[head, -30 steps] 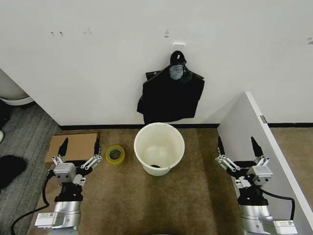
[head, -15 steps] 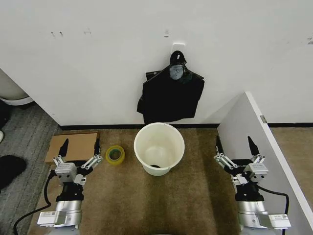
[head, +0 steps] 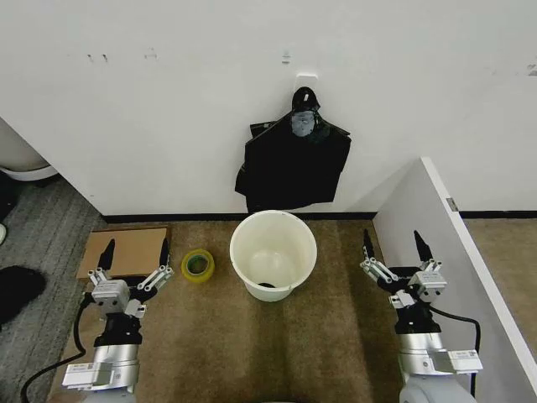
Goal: Place the garbage bag over the trash bin.
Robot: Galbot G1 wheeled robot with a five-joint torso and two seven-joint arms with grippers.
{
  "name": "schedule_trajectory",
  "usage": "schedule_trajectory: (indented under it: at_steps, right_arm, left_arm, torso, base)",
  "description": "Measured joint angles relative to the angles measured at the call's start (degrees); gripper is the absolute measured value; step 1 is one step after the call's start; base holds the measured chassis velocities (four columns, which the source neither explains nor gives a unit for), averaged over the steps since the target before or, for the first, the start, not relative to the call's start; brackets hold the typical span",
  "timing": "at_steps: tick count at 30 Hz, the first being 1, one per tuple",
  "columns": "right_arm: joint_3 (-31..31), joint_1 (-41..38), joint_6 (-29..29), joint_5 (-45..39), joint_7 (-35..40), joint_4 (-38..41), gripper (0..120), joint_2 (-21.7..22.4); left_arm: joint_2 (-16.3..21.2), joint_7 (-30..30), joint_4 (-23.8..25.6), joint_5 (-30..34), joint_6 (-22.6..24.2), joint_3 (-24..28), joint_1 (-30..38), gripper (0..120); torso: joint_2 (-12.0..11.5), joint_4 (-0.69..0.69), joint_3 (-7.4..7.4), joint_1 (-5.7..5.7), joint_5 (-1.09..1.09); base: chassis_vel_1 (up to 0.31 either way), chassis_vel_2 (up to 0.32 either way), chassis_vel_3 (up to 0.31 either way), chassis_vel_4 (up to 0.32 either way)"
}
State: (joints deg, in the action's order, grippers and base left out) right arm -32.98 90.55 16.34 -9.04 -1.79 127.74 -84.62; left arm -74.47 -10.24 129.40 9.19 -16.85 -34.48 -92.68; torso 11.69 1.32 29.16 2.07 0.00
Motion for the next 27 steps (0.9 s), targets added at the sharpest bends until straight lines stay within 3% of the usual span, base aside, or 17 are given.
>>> schedule_trajectory:
  at_steps: [9, 18, 24, 26, 27]
  right_arm:
    - [-0.54, 3.96, -0.70, -0.34, 0.51, 3.05, 100, 0.34]
    - [0.65, 7.32, -1.56, -0.73, 0.44, 3.70, 100, -1.57]
    - [1.11, -0.66, -6.85, -12.85, 0.43, 2.83, 100, 1.61]
    - [1.13, -0.83, -6.96, -13.13, 0.43, 2.80, 100, 1.71]
    - [1.61, -4.08, -9.02, -18.30, 0.38, 1.99, 100, 3.64]
  left_arm:
    - [0.16, -0.55, 0.48, -0.18, -0.44, -0.51, -1.13, 100]
    - [2.88, -2.18, -0.97, 1.21, -0.03, -0.07, -0.94, 100]
    - [3.12, -2.39, -0.59, 1.35, 0.19, -0.21, -1.34, 100]
    - [3.08, -2.39, -0.57, 1.28, 0.16, -0.23, -1.41, 100]
    - [2.48, -2.40, -0.40, 0.63, -0.16, -0.38, -1.84, 100]
  torso:
    - [0.00, 0.00, 0.00, 0.00, 0.00]
    - [0.00, 0.01, 0.00, 0.00, -0.01]
    - [0.00, -0.02, 0.00, 0.00, 0.00]
    - [0.00, -0.03, 0.00, 0.00, 0.00]
    - [0.00, -0.03, 0.00, 0.00, 0.00]
  base:
    - [0.000, 0.000, 0.000, 0.000]
    - [0.000, 0.000, 0.000, 0.000]
    - [0.000, 0.000, 0.000, 0.000]
    - [0.000, 0.000, 0.000, 0.000]
    - [0.000, 0.000, 0.000, 0.000]
